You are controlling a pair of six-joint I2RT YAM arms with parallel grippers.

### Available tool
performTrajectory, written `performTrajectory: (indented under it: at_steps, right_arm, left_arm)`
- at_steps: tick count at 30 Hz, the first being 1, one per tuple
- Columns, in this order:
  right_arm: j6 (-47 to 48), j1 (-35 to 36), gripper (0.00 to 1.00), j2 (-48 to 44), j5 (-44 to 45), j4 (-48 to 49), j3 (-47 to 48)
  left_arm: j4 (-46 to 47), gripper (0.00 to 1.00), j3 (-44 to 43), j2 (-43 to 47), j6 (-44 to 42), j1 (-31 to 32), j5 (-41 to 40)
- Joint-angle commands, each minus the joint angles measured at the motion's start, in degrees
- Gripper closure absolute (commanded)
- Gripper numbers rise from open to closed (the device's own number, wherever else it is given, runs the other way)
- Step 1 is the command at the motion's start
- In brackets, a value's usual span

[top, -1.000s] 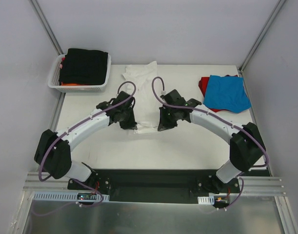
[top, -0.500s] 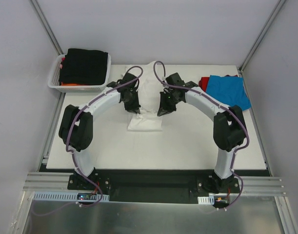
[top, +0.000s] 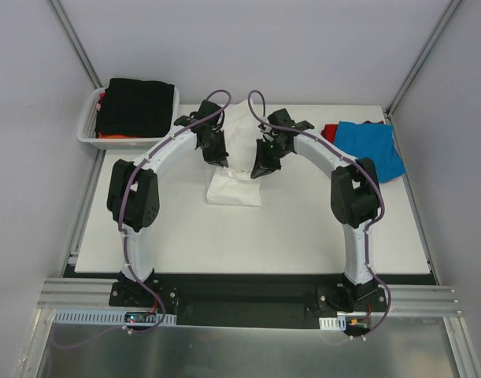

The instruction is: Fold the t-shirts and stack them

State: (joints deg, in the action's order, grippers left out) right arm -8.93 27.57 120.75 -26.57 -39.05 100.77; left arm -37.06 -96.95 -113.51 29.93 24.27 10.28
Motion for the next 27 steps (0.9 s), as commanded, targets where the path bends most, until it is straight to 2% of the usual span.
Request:
performTrajectory:
  at_steps: [1, 12, 15, 27]
  right_arm:
    - [1.54, -0.5, 0.99, 1.59, -3.14, -2.35, 4.08]
    - [1.63, -1.82, 0.99, 5.81, -4.81, -3.49, 9.53]
    - [1.81, -2.43, 0.99, 6.43, -4.98, -3.49, 10.06]
    - [2.78, -4.02, 0.99, 11.17, -7.18, -5.07, 16.38]
  left_arm:
    - [-2.14, 0.92, -3.07, -0.57, -1.63, -0.63, 0.79]
    - [-2.14, 0.92, -3.25, -2.06, -2.16, -1.95, 0.26]
    - [-2.23, 0.96, -3.77, -2.85, -2.33, -2.56, 0.26]
    - [-2.23, 0.94, -7.55, -6.28, -3.3, -4.06, 0.35]
